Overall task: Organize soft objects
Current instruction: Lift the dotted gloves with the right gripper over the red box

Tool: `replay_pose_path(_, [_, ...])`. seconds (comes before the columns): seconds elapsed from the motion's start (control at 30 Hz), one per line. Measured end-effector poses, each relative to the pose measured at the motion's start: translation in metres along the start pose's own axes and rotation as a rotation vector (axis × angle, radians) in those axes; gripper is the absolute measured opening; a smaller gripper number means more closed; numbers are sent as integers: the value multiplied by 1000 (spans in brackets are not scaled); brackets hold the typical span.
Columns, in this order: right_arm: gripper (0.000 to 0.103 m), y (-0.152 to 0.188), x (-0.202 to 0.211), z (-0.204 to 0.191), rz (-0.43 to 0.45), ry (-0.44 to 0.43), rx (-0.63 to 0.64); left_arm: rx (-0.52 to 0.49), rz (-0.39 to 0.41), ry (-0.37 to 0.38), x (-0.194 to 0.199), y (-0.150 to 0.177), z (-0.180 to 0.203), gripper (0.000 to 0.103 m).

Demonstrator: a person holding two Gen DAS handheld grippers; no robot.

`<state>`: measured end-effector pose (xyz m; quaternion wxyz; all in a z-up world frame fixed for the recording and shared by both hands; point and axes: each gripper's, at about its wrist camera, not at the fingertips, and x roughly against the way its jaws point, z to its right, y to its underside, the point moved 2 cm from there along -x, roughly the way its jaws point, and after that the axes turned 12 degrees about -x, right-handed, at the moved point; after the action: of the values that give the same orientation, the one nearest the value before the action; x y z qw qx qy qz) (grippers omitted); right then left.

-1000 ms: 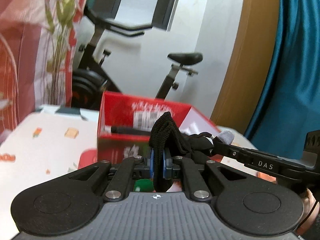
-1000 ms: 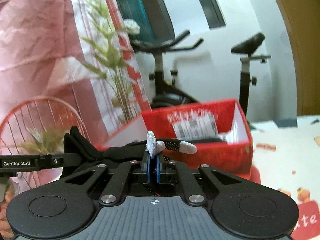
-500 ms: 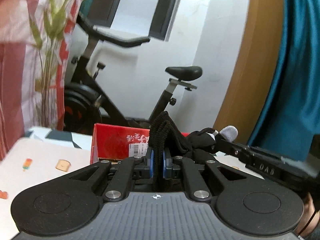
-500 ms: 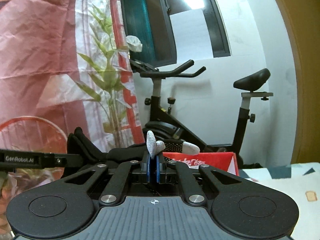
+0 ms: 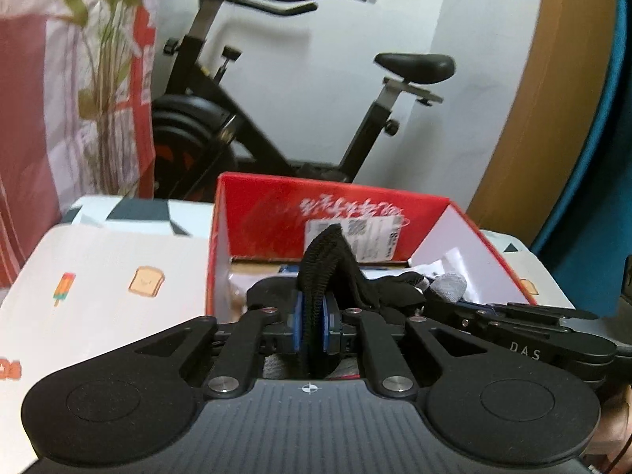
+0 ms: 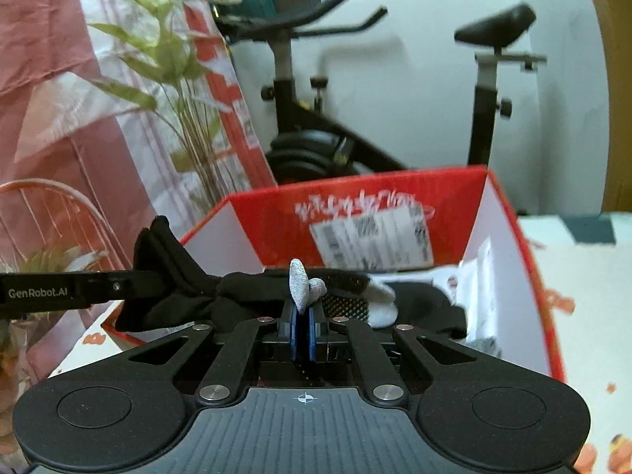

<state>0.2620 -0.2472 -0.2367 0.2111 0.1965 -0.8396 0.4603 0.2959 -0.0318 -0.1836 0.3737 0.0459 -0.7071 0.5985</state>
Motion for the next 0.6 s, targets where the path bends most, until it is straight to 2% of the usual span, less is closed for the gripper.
replay_pose_path(0.07, [5,1,-7,0,-43,-3,-17,22,-7,3,-2,2,-7,23])
replay_pose_path(0.13, [5,3,-12,-2,-75,-12,-27,38,3,1,1,3,-11,25])
replay_pose_path(0.37, [5,2,-21,-14,-129,0,-15,54,93,-77,11,-4,-10,25])
replay_pose_path(0.6, [6,1,-22,-18,-145,13,-18,60,79,-65,4,-1,-6,25])
